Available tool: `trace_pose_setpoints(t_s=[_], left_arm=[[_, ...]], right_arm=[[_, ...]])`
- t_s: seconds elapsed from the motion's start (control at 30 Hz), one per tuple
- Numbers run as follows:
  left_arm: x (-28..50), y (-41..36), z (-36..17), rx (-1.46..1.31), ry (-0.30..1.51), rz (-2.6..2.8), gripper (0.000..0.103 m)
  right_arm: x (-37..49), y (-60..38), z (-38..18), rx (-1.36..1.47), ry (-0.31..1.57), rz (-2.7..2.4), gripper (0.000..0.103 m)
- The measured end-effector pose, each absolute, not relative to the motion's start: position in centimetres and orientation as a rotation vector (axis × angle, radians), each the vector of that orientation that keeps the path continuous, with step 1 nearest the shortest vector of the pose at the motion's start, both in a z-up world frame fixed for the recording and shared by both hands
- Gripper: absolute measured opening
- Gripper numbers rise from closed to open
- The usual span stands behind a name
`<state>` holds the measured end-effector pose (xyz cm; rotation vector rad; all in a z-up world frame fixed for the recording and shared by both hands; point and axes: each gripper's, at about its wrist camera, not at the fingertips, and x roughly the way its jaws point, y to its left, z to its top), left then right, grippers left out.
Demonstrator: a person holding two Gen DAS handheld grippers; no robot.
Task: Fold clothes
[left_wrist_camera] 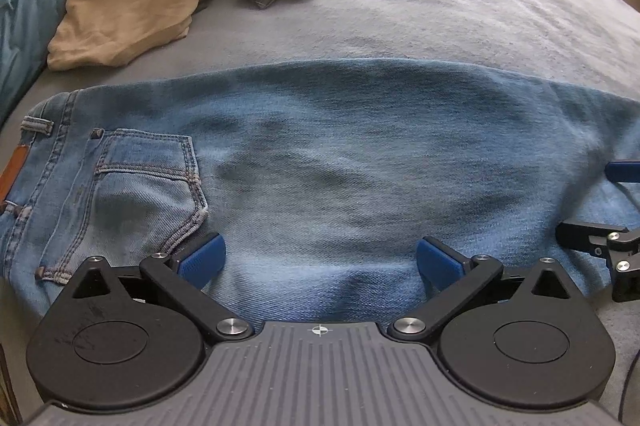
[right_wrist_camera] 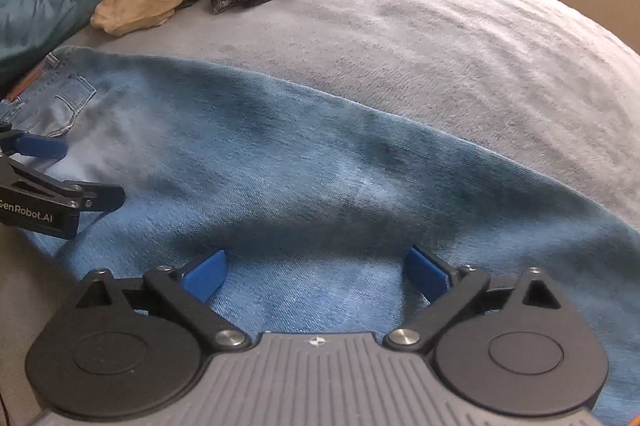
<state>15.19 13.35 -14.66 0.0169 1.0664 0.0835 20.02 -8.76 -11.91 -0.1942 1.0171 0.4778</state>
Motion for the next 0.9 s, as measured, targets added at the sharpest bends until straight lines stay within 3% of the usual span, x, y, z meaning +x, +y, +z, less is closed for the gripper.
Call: trace_pose_setpoints(t_s=[0.67,0.9], left_arm=[[15.0,13.4,-14.6,-0.001,1.055,0.097,0.103],[14.0,11.8,-12.8,0.075,0.927,0.077,0.103]], right_arm=[[19.7,-8.1,-12.0,-0.238,1.025,0.481,0.103],[19.7,-8.2,-12.0,-0.240,1.025,0.486,0.103]])
